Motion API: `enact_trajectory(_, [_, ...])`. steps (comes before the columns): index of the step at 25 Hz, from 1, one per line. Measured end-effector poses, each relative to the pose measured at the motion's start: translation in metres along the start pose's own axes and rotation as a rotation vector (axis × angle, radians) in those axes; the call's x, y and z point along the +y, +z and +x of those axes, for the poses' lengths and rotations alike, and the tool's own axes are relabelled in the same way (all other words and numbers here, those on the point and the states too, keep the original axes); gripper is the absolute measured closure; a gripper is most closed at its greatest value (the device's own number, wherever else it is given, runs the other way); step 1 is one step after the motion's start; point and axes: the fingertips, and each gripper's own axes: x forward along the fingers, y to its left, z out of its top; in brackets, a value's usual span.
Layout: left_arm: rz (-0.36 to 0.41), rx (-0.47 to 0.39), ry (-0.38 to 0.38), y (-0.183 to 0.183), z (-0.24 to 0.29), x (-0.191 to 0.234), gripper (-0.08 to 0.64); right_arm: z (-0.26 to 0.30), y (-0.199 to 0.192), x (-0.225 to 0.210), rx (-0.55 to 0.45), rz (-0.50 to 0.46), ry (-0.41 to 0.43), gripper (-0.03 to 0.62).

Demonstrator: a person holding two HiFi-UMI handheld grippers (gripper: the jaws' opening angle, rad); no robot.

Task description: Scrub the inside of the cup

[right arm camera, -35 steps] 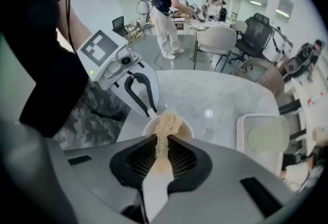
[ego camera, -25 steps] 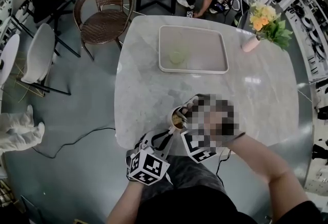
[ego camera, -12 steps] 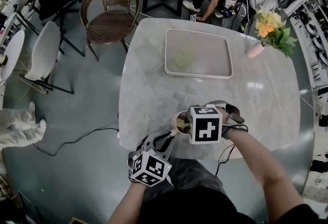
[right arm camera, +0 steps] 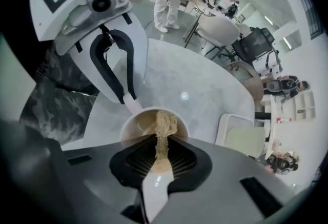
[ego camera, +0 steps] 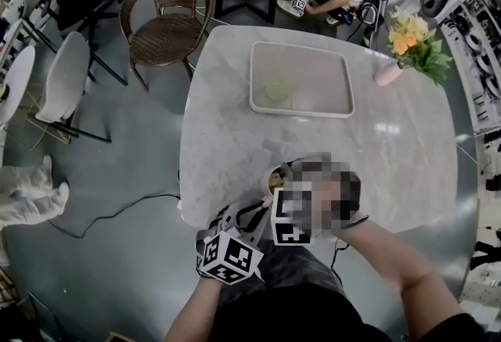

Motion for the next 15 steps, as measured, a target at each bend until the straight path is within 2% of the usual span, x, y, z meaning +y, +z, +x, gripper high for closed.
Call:
enact_trajectory(3, [-0.004, 0.007, 0.005, -0.003, 0.001, 0.0, 0.508, 0.005, 0.004, 0.009, -0.027, 0.076, 0.124, 0.529])
enact_trajectory(8, [-0.023, 0.012, 0.02, -0.005, -0.002, 0.005, 0.508, -0.007, 0.016, 0.018, -0.217, 0.259, 0.328, 0.531])
enact_trajectory(11, [-0.019, 0.012, 0.02, -0.005, -0.003, 0.008, 0.508, -0.021, 0.016, 0.017, -0.295, 0.351, 0.362, 0.529])
enact_trajectory(15, [-0.008, 0.018, 0.021, -0.005, -0.004, 0.009, 0.508, -0.044, 0.019, 0.01, -0.382, 0.394, 0.327, 0.529])
